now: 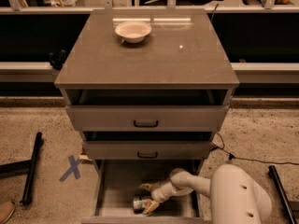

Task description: Pick 7up can from bottom drawer and place on counter

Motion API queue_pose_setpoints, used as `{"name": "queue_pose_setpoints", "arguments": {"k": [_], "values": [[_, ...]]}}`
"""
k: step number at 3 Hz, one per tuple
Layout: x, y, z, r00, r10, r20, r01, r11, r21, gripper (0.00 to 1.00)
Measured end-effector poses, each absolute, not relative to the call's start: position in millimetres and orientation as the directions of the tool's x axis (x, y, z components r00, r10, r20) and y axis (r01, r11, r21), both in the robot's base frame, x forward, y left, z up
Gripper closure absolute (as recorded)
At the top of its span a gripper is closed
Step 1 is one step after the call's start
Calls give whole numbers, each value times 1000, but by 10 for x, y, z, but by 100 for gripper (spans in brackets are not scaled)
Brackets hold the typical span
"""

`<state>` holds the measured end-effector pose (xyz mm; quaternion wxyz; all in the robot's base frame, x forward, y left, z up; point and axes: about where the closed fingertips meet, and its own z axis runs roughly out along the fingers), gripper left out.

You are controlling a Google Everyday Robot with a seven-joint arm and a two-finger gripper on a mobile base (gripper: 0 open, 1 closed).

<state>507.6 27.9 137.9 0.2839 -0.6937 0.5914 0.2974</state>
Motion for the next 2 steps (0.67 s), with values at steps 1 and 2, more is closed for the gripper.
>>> {"name": "queue_pose_setpoints", "arguments": {"k": [1, 2], "values": [[5078, 270, 1413, 106, -646, -756, -992, -121, -36, 48], [5080, 205, 1414, 66, -636, -769, -996, -86, -14, 79]]}}
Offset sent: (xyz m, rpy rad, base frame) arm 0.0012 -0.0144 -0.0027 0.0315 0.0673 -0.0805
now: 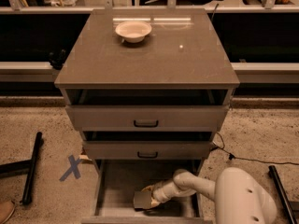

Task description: Pick 7up can from bottom drawer and place on counter

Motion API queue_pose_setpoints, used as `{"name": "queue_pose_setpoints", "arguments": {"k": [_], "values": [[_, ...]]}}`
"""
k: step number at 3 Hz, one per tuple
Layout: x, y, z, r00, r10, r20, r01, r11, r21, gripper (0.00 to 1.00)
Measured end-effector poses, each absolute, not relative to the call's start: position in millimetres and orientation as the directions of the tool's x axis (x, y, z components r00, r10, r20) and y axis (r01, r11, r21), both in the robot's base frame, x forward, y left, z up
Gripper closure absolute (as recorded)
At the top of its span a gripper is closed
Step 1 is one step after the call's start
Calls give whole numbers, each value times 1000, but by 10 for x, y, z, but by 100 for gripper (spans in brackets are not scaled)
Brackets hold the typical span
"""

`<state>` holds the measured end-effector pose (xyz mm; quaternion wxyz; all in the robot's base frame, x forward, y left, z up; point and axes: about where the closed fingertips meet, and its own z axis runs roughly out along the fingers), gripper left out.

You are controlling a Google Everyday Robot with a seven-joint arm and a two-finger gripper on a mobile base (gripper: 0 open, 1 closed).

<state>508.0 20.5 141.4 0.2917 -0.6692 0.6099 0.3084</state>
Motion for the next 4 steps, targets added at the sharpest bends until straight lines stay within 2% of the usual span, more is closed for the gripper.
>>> {"name": "queue_pose_setpoints", "arguments": {"k": [1, 4], "values": [[5100, 86, 1541, 59, -627, -777, -998, -54, -32, 100], [5137, -618, 2921, 231, -579, -782, -960, -4, -280, 100]]}}
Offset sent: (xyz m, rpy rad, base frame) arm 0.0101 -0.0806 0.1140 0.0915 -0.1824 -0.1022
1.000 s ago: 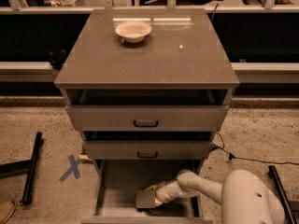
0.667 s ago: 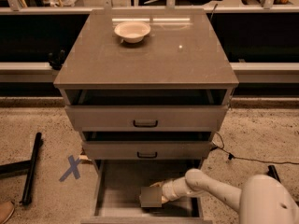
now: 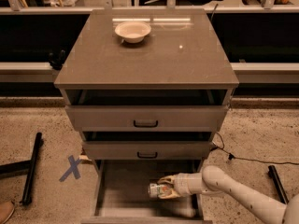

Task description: Pick 7up can from bottom drawer and place on counter

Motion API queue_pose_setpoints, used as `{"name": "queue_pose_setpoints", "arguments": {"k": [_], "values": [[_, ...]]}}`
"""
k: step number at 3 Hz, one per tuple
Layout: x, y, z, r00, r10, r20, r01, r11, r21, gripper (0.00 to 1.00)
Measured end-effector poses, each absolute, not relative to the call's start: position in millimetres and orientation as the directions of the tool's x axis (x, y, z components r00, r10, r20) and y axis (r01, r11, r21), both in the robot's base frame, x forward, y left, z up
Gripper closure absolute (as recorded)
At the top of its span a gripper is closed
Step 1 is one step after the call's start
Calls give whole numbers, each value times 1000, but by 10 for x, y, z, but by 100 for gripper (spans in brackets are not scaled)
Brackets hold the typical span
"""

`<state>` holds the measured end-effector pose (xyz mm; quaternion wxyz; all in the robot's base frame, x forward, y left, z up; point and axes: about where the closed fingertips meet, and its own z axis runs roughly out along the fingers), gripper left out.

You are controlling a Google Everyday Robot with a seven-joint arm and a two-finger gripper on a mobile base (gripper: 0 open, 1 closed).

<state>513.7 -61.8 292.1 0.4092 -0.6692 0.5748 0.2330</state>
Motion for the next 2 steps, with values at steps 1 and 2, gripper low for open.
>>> {"name": "queue_pose_setpoints", "arguments": {"k": [1, 2], "values": [[5140, -671, 3001, 239, -580, -779, -956, -1, -293, 100], [5150, -672, 3022, 243, -581, -777, -955, -2, -297, 100]]}}
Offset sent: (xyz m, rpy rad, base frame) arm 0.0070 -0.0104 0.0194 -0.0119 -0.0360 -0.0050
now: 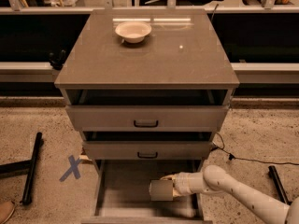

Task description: Pick 7up can from bottom drawer and place on counter

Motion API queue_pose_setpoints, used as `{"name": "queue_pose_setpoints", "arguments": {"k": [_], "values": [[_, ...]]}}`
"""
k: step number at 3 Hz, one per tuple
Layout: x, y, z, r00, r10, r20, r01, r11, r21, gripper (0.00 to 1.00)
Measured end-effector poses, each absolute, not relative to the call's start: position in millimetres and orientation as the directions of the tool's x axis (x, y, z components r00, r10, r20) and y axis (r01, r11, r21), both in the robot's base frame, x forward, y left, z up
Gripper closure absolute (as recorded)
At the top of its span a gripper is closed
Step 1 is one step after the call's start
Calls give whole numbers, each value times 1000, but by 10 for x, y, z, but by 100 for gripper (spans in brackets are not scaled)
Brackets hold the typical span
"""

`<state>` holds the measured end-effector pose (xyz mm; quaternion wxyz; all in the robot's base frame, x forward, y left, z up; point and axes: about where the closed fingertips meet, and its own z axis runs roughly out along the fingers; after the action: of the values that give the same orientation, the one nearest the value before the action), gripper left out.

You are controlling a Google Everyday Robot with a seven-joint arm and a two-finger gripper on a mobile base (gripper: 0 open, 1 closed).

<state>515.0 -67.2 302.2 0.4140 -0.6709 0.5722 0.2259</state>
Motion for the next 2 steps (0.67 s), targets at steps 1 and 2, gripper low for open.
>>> {"name": "queue_pose_setpoints", "arguments": {"k": [1, 2], "values": [[5174, -827, 3357, 275, -580, -767, -939, 11, -345, 100], [5146, -1070, 3985, 338, -577, -743, -900, 33, -435, 100]]}}
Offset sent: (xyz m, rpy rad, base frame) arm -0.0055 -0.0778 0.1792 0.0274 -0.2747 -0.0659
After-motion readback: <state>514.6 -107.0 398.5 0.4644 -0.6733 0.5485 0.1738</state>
